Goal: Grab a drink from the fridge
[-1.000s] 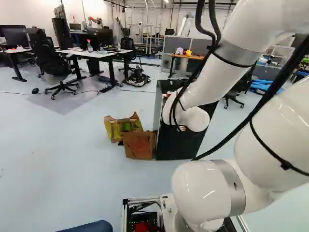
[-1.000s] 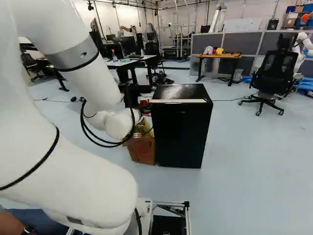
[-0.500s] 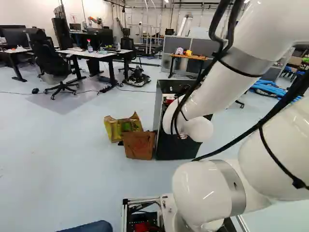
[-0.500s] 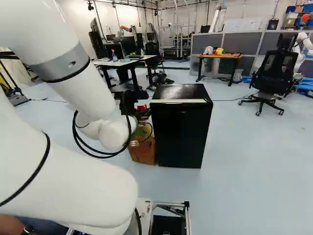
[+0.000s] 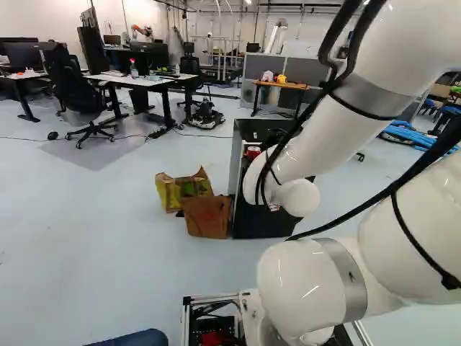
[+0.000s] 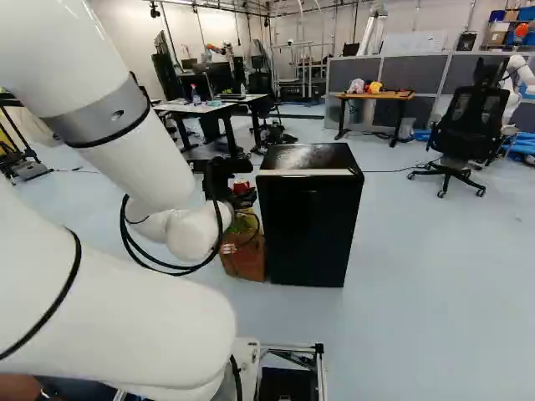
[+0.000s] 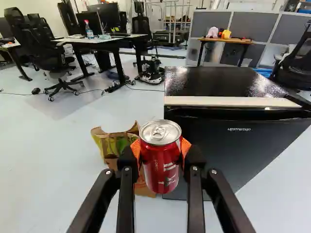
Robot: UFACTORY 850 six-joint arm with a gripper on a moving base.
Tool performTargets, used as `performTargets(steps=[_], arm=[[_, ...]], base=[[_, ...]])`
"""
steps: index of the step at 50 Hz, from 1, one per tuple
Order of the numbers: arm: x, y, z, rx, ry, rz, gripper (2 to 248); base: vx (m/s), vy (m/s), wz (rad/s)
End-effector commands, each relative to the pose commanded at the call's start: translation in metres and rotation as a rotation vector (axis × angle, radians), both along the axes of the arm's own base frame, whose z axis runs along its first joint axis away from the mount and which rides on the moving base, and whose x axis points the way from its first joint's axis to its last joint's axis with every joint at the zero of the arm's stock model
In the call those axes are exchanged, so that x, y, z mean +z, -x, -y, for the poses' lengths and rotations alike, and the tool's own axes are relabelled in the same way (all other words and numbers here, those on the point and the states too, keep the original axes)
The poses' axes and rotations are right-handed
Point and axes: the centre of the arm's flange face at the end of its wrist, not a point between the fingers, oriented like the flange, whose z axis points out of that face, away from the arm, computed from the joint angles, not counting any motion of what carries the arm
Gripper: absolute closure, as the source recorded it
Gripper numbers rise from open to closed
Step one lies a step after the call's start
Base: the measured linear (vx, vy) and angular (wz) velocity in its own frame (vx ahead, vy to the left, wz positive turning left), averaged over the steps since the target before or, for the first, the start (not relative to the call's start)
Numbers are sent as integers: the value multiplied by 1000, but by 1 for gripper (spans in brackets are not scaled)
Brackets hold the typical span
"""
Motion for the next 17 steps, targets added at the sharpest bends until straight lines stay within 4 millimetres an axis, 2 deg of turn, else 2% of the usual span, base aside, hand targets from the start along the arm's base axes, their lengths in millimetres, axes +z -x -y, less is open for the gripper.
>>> performTargets(steps=[17], arm=[[0,0,0,0,0,0,151]], base=[[0,0,0]])
